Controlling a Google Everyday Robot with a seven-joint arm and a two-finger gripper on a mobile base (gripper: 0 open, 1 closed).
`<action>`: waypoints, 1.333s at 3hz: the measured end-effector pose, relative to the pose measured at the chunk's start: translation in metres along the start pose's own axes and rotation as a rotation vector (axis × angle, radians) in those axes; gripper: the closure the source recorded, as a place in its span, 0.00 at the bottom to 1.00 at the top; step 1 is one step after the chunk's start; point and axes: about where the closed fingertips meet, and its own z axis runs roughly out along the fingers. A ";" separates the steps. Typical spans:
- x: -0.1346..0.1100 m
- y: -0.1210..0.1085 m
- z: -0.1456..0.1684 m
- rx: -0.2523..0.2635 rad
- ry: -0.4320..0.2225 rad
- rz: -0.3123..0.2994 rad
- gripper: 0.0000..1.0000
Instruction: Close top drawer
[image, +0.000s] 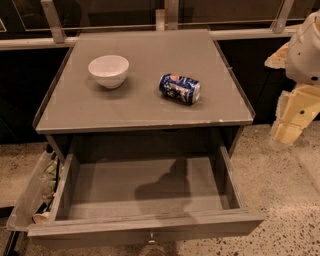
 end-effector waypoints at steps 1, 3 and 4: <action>0.000 0.002 -0.004 0.010 -0.002 -0.008 0.00; 0.011 0.057 0.012 -0.045 -0.071 -0.043 0.18; 0.015 0.097 0.032 -0.087 -0.128 -0.092 0.42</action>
Offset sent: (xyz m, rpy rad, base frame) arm -0.0508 -0.0051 -0.0245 0.0684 0.0351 0.0411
